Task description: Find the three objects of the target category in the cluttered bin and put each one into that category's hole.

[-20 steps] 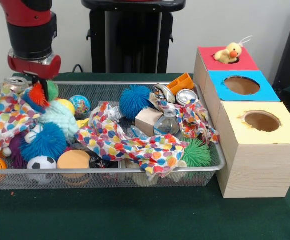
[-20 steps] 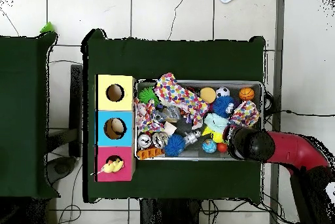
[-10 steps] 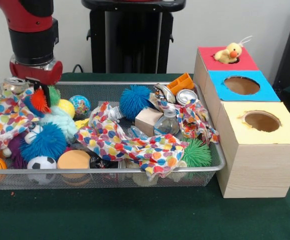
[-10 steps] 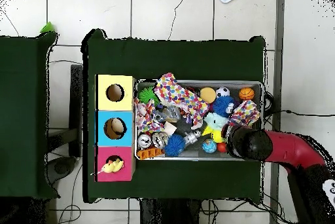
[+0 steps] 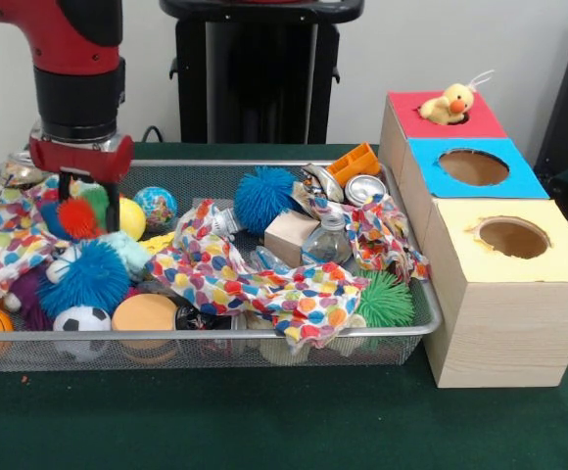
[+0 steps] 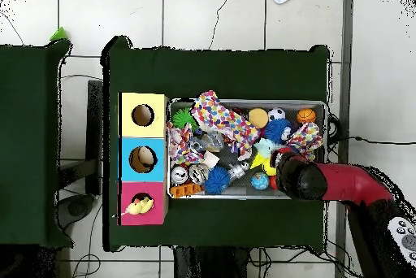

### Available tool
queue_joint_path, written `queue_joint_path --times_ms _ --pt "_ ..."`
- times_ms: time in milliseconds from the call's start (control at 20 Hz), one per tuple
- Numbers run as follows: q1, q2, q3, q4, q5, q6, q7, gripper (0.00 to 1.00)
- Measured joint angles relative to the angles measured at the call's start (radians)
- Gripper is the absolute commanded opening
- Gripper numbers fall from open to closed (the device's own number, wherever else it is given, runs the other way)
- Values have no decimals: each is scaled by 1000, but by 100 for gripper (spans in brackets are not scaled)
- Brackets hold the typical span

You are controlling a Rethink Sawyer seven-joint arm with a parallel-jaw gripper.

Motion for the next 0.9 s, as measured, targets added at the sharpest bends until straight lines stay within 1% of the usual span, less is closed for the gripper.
queue_joint_path --times_ms 150,250,350,600,650,850,900 --pt "39 6 -26 0 -21 -64 0 100" --pt "56 9 -40 0 -27 -89 0 100" --pt "106 23 -88 0 -44 -159 0 100" --pt "185 52 -172 0 -53 -261 0 100" --pt "212 61 -201 0 -53 -293 0 100" --pt "273 81 -270 0 -52 -352 0 100" --pt "307 90 -308 0 -51 -375 0 100"
